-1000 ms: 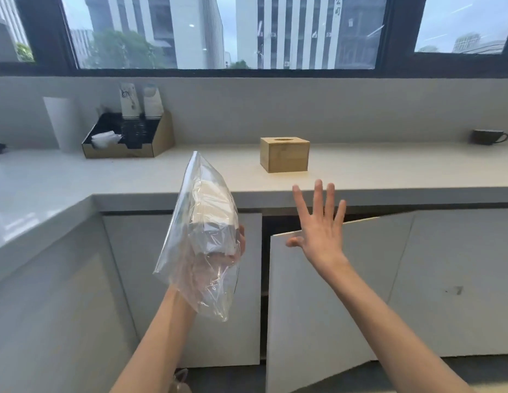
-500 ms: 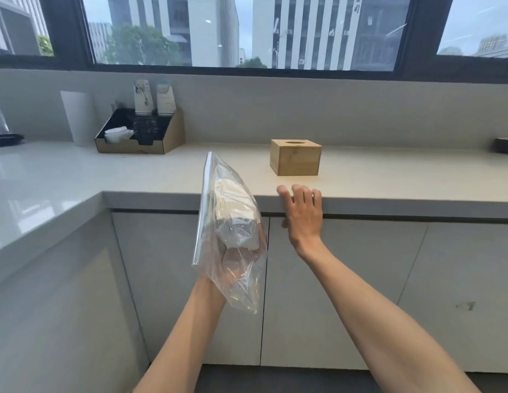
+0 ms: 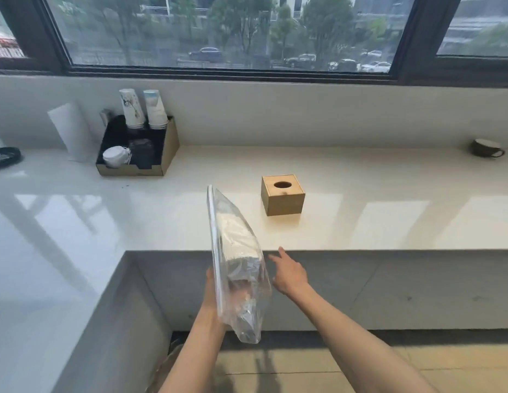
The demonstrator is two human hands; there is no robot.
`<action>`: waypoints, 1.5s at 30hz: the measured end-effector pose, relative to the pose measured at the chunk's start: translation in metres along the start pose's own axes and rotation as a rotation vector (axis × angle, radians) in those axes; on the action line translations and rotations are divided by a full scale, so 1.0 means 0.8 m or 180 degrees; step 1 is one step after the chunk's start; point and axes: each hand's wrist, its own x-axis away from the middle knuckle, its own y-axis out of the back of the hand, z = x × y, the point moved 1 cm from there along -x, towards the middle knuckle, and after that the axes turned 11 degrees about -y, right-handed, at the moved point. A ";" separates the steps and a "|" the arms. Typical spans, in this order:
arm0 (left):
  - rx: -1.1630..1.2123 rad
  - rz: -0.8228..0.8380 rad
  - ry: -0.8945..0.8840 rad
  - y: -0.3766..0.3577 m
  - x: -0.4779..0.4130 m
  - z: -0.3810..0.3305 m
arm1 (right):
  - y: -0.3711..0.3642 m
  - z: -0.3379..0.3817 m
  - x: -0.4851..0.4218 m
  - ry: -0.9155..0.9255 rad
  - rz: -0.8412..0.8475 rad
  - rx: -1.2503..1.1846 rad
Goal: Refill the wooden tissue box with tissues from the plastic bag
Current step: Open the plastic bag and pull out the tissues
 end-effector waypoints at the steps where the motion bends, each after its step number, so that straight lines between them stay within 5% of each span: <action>1: 0.0315 0.0002 -0.0052 -0.011 0.012 -0.025 | 0.019 0.004 0.025 -0.0040 0.0510 0.0000; 3: 0.0478 -0.0085 -0.0042 -0.036 0.038 -0.076 | 0.041 0.005 0.073 -0.0052 0.1118 -0.0053; 10: 0.0892 -0.0334 -0.0554 -0.087 0.112 -0.213 | 0.289 0.067 0.186 -0.0019 0.0699 -0.2862; 12: 0.1016 -0.0640 -0.0747 -0.104 0.129 -0.247 | 0.380 0.089 0.215 0.0298 0.0423 -0.3104; 16: 0.0904 -0.0910 -0.1087 -0.138 0.137 -0.282 | 0.489 0.137 0.271 0.1084 0.0088 -0.2000; 20: 0.0844 -0.0995 -0.1228 -0.162 0.127 -0.287 | 0.508 0.165 0.297 0.1211 -0.0224 -0.0734; 24: 0.0860 -0.1257 -0.1329 -0.168 0.115 -0.279 | 0.501 0.167 0.283 0.1109 -0.0250 -0.0738; 31: 0.1043 -0.1368 -0.1272 -0.166 0.102 -0.256 | 0.496 0.160 0.237 0.0735 0.0577 -0.0710; 36: 0.0997 -0.1137 -0.0768 -0.185 0.074 -0.256 | 0.519 0.153 0.208 0.0882 0.0191 -0.0853; 38: 0.0496 -0.1353 -0.0317 -0.186 0.065 -0.266 | 0.543 0.151 0.192 0.0983 -0.0237 -0.0670; 40: -0.0545 -0.1787 -0.0488 -0.185 0.052 -0.284 | 0.572 0.146 0.173 0.1039 -0.0573 -0.0300; 43: -0.2644 -0.1860 -0.2417 -0.212 0.019 -0.346 | 0.609 0.135 0.138 0.1034 -0.0867 0.0351; 45: -0.4259 -0.0860 -0.3248 -0.256 -0.012 -0.409 | 0.629 0.124 0.115 0.1022 -0.0984 0.0535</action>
